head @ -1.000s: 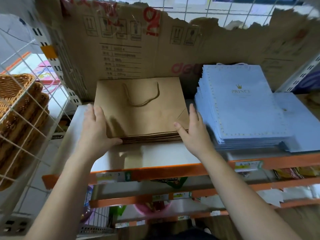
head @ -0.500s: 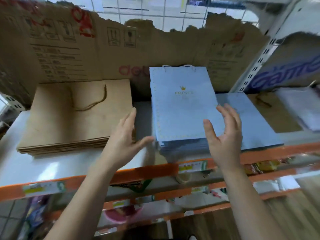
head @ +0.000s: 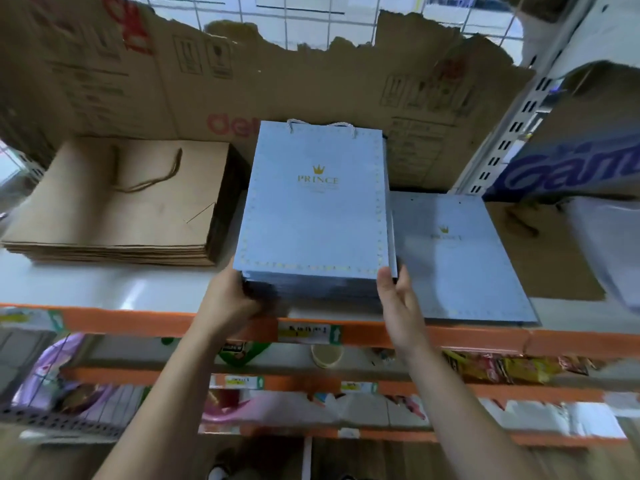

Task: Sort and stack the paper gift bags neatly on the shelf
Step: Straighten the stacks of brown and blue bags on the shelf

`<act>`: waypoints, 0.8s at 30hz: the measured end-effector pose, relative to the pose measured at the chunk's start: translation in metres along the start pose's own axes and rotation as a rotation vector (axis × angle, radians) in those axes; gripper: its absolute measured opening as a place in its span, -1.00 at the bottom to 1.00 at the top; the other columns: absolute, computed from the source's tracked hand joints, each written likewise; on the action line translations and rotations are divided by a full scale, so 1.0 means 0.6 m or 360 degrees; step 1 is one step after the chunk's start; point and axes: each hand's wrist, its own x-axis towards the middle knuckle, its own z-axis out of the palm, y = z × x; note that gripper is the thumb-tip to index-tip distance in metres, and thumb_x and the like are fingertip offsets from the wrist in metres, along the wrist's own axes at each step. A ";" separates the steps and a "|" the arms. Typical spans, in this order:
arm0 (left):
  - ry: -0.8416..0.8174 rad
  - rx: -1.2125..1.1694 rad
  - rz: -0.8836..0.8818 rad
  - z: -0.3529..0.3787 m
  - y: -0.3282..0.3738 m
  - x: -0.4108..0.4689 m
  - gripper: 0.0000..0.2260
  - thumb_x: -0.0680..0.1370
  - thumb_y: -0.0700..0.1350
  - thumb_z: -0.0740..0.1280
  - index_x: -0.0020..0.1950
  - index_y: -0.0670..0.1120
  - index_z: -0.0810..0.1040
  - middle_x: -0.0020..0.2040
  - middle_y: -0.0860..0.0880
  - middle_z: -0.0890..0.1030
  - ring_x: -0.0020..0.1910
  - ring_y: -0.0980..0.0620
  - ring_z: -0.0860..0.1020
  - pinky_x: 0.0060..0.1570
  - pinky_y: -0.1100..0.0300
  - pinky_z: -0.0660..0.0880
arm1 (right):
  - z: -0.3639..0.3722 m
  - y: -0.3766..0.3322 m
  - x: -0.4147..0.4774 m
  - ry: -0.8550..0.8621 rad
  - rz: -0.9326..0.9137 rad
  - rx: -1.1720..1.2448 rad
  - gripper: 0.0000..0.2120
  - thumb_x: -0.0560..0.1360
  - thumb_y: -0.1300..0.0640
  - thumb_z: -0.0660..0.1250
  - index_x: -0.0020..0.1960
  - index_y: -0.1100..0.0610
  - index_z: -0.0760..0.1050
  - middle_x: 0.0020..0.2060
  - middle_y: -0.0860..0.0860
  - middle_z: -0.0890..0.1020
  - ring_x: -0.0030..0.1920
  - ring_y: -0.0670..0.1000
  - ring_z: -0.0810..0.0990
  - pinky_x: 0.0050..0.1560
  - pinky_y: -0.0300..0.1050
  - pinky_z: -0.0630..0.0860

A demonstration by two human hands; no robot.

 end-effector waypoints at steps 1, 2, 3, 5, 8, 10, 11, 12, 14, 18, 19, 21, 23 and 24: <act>0.0009 0.0009 0.0012 -0.001 0.004 0.001 -0.46 0.27 -0.26 0.57 0.20 -0.08 0.51 0.04 -0.02 0.62 0.02 -0.06 0.58 -0.09 0.07 0.58 | -0.001 0.000 0.002 -0.0022 -0.0016 -0.0004 -0.30 0.14 -0.67 0.09 0.12 -0.29 0.28 0.05 -0.42 0.41 0.01 -0.58 0.39 -0.04 -0.65 0.29; 0.0015 -0.0004 0.0028 -0.002 0.007 0.001 -0.46 0.27 -0.27 0.58 0.21 -0.10 0.52 0.05 -0.02 0.61 0.03 -0.05 0.57 -0.05 0.04 0.58 | -0.001 -0.001 0.003 -0.0032 -0.0028 0.0020 -0.32 0.14 -0.67 0.09 0.11 -0.30 0.26 0.06 -0.43 0.40 0.00 -0.60 0.38 -0.07 -0.67 0.28; 0.0033 -0.0003 0.0060 -0.003 0.011 0.002 -0.44 0.28 -0.29 0.57 0.24 -0.12 0.52 0.07 -0.04 0.60 0.04 -0.05 0.56 -0.01 0.03 0.57 | 0.000 0.000 0.004 -0.0030 -0.0039 0.0040 -0.31 0.15 -0.67 0.11 0.14 -0.31 0.25 0.10 -0.42 0.42 0.04 -0.59 0.38 -0.02 -0.65 0.29; 0.0092 0.0046 0.0143 -0.005 0.015 0.004 -0.44 0.30 -0.32 0.56 0.26 -0.17 0.51 0.10 -0.09 0.62 0.07 -0.10 0.57 0.01 0.03 0.56 | 0.002 0.007 0.010 -0.0030 -0.0059 0.0071 -0.19 0.17 -0.65 0.15 0.30 -0.26 0.25 0.22 -0.33 0.46 0.20 -0.45 0.39 0.20 -0.46 0.31; 0.0224 0.0120 0.0202 -0.013 0.014 0.007 -0.52 0.33 -0.38 0.50 0.23 -0.23 0.54 0.08 -0.17 0.64 0.02 -0.10 0.57 -0.08 0.16 0.47 | 0.006 0.014 0.012 -0.0112 0.0006 0.0063 0.09 0.15 -0.62 0.22 0.50 -0.04 0.16 0.36 -0.22 0.40 0.36 -0.21 0.35 0.40 -0.14 0.24; 0.0265 0.0154 0.0199 -0.021 0.011 0.008 -0.56 0.33 -0.38 0.50 0.19 -0.25 0.55 0.06 -0.20 0.65 -0.01 -0.12 0.57 -0.12 0.19 0.40 | 0.008 0.016 0.015 -0.0182 0.0026 0.0002 0.07 0.16 -0.53 0.35 0.51 -0.04 0.17 0.32 -0.23 0.44 0.30 -0.28 0.39 0.36 -0.19 0.30; 0.0263 0.0159 0.0211 -0.025 0.009 0.009 -0.56 0.32 -0.36 0.52 0.18 -0.25 0.56 0.05 -0.20 0.65 -0.01 -0.13 0.57 -0.12 0.19 0.39 | 0.008 0.017 0.020 -0.0191 0.0037 -0.0060 0.00 0.19 -0.43 0.44 0.48 -0.03 0.20 0.28 -0.22 0.48 0.27 -0.27 0.43 0.33 -0.21 0.35; 0.0243 0.0153 0.0222 -0.027 0.008 0.010 -0.54 0.30 -0.34 0.54 0.17 -0.23 0.57 0.05 -0.19 0.66 -0.02 -0.12 0.58 -0.12 0.19 0.39 | 0.007 0.020 0.028 -0.0182 0.0045 -0.0144 -0.08 0.24 -0.27 0.53 0.46 -0.01 0.24 0.27 -0.18 0.51 0.27 -0.21 0.46 0.31 -0.19 0.39; 0.0176 0.0125 0.0223 -0.030 0.003 0.015 -0.50 0.28 -0.32 0.57 0.19 -0.21 0.56 0.06 -0.15 0.66 0.00 -0.10 0.59 -0.10 0.20 0.42 | 0.006 0.023 0.043 -0.0182 0.0019 -0.0298 -0.20 0.32 0.13 0.57 0.45 0.07 0.26 0.28 -0.06 0.52 0.29 -0.09 0.47 0.27 -0.24 0.41; -0.0098 -0.0031 0.0141 -0.050 -0.003 0.025 -0.35 0.26 -0.30 0.59 0.30 -0.05 0.48 0.13 0.02 0.63 0.13 0.00 0.58 -0.06 0.21 0.52 | 0.004 0.013 0.058 -0.0172 -0.0084 -0.0369 -0.17 0.36 0.42 0.46 0.50 0.06 0.18 0.24 -0.11 0.47 0.33 -0.11 0.38 0.31 -0.29 0.32; -0.0279 -0.0195 0.0135 -0.059 0.000 0.024 -0.24 0.24 -0.29 0.61 0.36 0.03 0.41 0.17 0.10 0.61 0.17 0.08 0.56 0.01 0.24 0.54 | -0.001 0.013 0.059 -0.0199 -0.0095 -0.0356 -0.10 0.33 0.35 0.52 0.52 0.02 0.14 0.25 -0.16 0.45 0.35 -0.11 0.37 0.39 -0.15 0.30; -0.0598 -0.0527 0.0120 -0.079 0.002 0.020 0.02 0.20 -0.22 0.65 0.51 0.15 0.17 0.26 0.24 0.52 0.25 0.27 0.48 0.15 0.35 0.47 | -0.013 0.014 0.053 -0.0242 -0.0091 -0.0315 0.10 0.21 0.06 0.65 0.54 -0.10 0.04 0.37 -0.19 0.39 0.41 -0.10 0.33 0.44 0.06 0.29; -0.0593 -0.0725 0.0119 -0.092 0.010 0.015 0.17 0.15 -0.02 0.67 0.55 0.18 -0.03 0.36 0.31 0.40 0.29 0.39 0.40 0.23 0.38 0.38 | -0.022 0.010 0.047 -0.0214 -0.0099 -0.0224 0.18 0.13 -0.26 0.61 0.54 -0.22 -0.04 0.49 -0.21 0.23 0.48 -0.10 0.21 0.47 0.09 0.22; -0.0542 -0.0751 0.0149 -0.093 0.014 0.015 0.20 0.14 0.09 0.65 0.57 0.16 -0.08 0.42 0.28 0.34 0.35 0.36 0.34 0.31 0.28 0.35 | -0.022 0.004 0.043 -0.0177 -0.0115 -0.0157 0.17 0.13 -0.37 0.54 0.54 -0.24 -0.06 0.50 -0.27 0.15 0.49 -0.16 0.15 0.48 0.04 0.18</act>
